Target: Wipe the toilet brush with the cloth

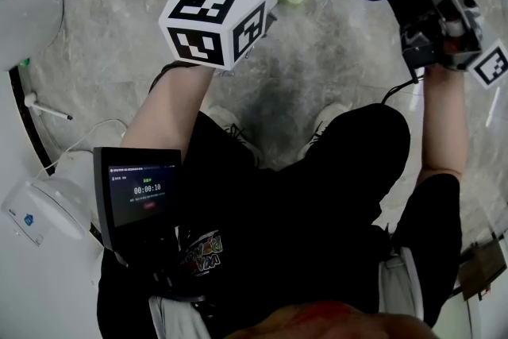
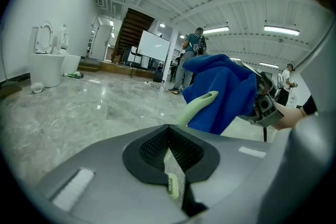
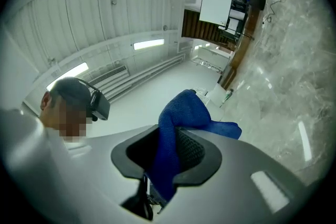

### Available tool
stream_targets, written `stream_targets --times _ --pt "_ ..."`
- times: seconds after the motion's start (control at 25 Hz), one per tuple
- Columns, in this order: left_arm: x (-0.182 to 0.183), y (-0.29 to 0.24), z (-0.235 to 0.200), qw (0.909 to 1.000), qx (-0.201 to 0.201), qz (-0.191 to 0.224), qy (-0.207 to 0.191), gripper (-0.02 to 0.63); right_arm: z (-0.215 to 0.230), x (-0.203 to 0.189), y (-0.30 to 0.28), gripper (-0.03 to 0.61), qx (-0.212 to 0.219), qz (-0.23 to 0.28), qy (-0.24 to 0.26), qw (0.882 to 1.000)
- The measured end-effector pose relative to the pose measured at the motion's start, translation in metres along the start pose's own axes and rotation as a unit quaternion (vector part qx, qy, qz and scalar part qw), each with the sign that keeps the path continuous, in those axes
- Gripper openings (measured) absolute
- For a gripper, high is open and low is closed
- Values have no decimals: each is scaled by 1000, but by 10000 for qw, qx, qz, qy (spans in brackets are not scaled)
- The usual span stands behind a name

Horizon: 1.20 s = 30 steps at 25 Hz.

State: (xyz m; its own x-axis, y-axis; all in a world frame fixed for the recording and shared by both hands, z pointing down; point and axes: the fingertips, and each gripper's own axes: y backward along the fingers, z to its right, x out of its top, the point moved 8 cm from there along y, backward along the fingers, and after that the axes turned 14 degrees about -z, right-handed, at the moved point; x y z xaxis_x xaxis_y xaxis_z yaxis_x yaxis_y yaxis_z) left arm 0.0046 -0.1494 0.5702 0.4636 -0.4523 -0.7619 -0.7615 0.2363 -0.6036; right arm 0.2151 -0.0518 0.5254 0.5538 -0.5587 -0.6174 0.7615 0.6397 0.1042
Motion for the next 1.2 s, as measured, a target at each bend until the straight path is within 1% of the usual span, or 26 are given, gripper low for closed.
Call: stream_targets --times 0.2,0.32,0.52,0.68,0.76,0.84,0.88,1.0,1.12,1.2 --pt "2 -1 -4 9996 -19 -2 271 0 27 9 -2 95 128 88 -140 9998" --pt "2 -1 -3 9996 -51 -17 260 0 43 16 -3 95 227 156 -223 9994" --pt "1 -1 3 9999 -102 -30 73 0 59 34 -1 95 463 361 -270 9979" --pt "1 3 -3 9996 -85 -12 250 0 71 51 1 95 672 552 -295 9958" --pt "1 5 -7 9994 -53 6 349 0 84 52 -1 95 687 555 -372 9954" --pt "1 7 -9 9992 -23 30 400 0 112 40 -9 95 534 383 -559 9963" --pt "1 8 -8 9992 -13 43 403 0 132 28 -17 95 361 200 -697 9967" --pt "3 13 -5 9994 -11 114 338 0 191 -20 -43 95 -392 -579 -961 9929" --pt "5 20 -2 9994 -32 194 295 0 213 -60 -71 95 -880 -1340 -825 9836" --pt "5 21 -1 9994 -38 197 291 0 220 -82 -80 95 -1410 -1801 -892 9694"
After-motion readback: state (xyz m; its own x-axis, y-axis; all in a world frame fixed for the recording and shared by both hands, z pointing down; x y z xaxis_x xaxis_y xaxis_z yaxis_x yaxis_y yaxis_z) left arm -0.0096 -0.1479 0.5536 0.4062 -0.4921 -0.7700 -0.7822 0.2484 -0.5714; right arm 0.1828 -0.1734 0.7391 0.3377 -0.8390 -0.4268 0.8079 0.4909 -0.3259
